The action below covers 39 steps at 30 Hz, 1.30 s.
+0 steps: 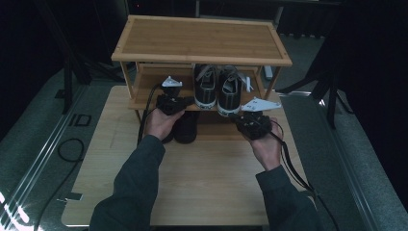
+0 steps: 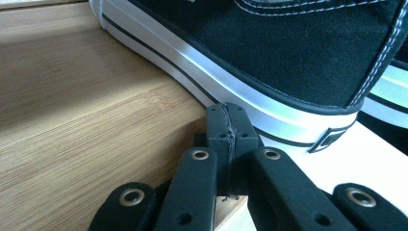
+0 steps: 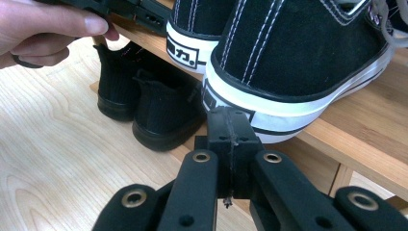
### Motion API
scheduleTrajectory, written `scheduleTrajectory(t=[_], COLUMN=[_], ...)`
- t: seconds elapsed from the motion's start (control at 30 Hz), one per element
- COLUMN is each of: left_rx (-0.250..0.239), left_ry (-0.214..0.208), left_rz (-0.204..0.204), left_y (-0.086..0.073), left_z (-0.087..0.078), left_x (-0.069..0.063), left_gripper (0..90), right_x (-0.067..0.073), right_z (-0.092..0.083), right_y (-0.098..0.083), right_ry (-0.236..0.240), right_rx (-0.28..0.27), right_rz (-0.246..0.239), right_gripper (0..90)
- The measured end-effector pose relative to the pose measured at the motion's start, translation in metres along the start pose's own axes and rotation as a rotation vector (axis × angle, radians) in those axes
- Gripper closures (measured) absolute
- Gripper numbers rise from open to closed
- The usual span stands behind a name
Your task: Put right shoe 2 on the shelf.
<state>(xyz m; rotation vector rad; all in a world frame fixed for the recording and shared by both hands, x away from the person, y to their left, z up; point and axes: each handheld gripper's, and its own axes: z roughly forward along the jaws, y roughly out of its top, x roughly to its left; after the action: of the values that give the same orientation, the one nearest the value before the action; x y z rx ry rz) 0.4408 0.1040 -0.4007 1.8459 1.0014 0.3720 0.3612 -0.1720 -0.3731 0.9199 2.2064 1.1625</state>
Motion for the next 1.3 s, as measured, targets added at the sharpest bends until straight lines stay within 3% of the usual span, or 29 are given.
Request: scheduleTrajectory(t=[0.57, 0.9, 1.3], left_rx=[-0.001, -0.001, -0.003], left_ry=[0.006, 0.005, 0.003], left_rz=[0.003, 0.002, 0.002], left_y=[0.000, 0.000, 0.000], left_z=[0.000, 0.000, 0.000], left_x=[-0.001, -0.001, 0.000], left_gripper=[90.0, 90.0, 90.0], right_x=[-0.005, -0.011, -0.013], right_z=[0.002, 0.009, 0.017], right_y=[0.001, 0.000, 0.003], right_ry=[-0.008, -0.059, -0.036], right_rx=[-0.004, 0.012, 0.028], right_rz=[0.020, 0.029, 0.020], right_gripper=[90.0, 90.0, 90.0])
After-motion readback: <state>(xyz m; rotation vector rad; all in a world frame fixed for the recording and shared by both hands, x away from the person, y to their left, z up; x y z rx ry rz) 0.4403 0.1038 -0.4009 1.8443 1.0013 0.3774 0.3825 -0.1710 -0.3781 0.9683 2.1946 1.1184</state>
